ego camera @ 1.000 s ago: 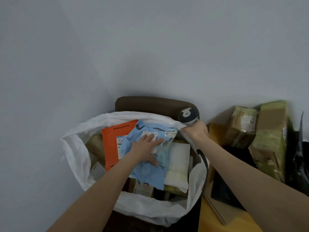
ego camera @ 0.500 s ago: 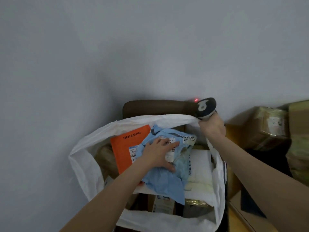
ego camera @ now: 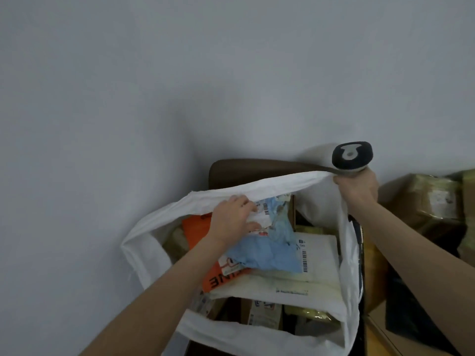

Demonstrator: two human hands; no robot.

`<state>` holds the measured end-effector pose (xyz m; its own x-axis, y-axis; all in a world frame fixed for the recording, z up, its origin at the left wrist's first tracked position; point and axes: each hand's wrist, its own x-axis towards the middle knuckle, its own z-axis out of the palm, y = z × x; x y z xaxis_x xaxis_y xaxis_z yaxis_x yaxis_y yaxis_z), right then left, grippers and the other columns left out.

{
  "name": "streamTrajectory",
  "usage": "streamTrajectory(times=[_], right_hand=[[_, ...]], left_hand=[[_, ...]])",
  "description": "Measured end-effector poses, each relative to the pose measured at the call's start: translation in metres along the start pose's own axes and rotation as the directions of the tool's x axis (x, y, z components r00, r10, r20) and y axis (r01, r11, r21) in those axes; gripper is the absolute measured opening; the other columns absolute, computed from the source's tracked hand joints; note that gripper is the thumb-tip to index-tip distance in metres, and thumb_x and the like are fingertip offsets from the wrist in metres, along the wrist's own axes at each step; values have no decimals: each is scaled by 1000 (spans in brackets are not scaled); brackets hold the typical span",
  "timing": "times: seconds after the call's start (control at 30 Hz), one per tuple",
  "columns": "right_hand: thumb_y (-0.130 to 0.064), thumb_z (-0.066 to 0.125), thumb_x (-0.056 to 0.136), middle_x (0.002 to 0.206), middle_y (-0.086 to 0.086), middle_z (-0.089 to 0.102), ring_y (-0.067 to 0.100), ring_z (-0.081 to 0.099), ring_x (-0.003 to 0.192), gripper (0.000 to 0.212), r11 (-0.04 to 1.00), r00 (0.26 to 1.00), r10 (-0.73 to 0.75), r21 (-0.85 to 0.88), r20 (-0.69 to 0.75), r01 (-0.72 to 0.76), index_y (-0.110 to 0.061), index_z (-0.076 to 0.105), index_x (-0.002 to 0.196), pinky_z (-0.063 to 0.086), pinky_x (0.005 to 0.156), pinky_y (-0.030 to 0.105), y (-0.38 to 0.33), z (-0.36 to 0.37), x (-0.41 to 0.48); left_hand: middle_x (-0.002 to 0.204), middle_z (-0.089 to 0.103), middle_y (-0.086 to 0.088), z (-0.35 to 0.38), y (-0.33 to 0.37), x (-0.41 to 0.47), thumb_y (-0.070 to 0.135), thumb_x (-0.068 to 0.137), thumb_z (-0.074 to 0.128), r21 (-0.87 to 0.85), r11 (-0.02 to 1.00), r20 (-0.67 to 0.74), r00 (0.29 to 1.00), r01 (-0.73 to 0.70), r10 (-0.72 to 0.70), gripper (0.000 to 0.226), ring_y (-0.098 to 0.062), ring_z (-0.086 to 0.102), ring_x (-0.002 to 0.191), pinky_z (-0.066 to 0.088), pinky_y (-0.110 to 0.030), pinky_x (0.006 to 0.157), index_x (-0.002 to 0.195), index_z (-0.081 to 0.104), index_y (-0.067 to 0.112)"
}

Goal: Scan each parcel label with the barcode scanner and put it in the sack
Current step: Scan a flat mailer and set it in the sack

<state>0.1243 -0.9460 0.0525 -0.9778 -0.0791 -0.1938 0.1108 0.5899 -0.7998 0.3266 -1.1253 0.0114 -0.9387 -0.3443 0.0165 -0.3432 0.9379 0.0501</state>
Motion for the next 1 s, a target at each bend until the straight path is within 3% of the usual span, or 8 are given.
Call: streamTrajectory(times=[0.1,0.17,0.23,0.4,0.53,0.67,0.83,1.0], right_hand=[[-16,64,88,108,15,65,34,60,99,25,1000,1000,8,-28,-5,-8,-11,58,112,49,79,42,1,2,-3],[-16,64,88,109,16,65,35,61,100,27,999,1000,10,-44,0,-10,-11,58,113,51,82,45,1,4,-5],[-16,65,87,110,16,65,36,60,102,29,998,1000,12,-55,6,-11,-10,58,115,52,85,46,-2,5,-7],[-13,66,85,101,14,63,33,61,97,23,995,997,24,-94,74,-17,-8,57,105,52,82,42,1,-5,-14],[-12,68,85,98,16,63,33,64,91,27,992,984,125,-25,129,-123,-3,58,109,56,84,46,16,-30,-27],[-15,70,86,87,11,60,24,62,76,26,961,958,228,115,173,-250,-3,57,105,57,74,35,42,-56,-44],[-18,78,77,101,17,64,32,64,91,44,915,913,318,170,256,-366,-1,58,112,55,86,46,89,-85,-65],[-13,77,79,80,11,57,28,60,79,29,865,856,430,139,287,-482,-2,59,99,54,80,42,161,-94,-103]], left_hand=[[128,46,-4,-8,-44,-15,56,74,72,-12,972,-153,960,236,-235,71,-21,45,117,34,-33,99,130,47,21],[140,42,-8,-4,-72,-23,62,73,70,56,908,-26,910,415,-414,89,-26,40,129,31,-43,107,144,33,24],[138,48,-6,3,-90,-22,59,84,59,137,860,81,859,492,-505,71,-25,45,127,31,-44,106,143,36,26],[107,67,-9,-12,-96,13,30,100,44,-269,764,-55,782,587,-620,26,-27,60,97,44,-35,80,112,63,16],[101,65,-5,-24,-46,22,26,97,49,-292,867,-185,866,403,-465,18,-25,60,94,47,-36,75,108,60,16],[106,60,-1,-4,34,1,22,94,55,-347,933,-68,989,99,-130,16,-20,54,102,45,-33,83,107,61,19],[123,52,-2,22,116,-30,25,91,60,-329,944,87,996,32,-3,30,-20,46,119,40,-33,94,121,60,20],[139,42,-2,54,169,-75,35,88,62,-93,994,109,991,-62,73,50,-20,34,133,21,-36,109,135,50,24]])
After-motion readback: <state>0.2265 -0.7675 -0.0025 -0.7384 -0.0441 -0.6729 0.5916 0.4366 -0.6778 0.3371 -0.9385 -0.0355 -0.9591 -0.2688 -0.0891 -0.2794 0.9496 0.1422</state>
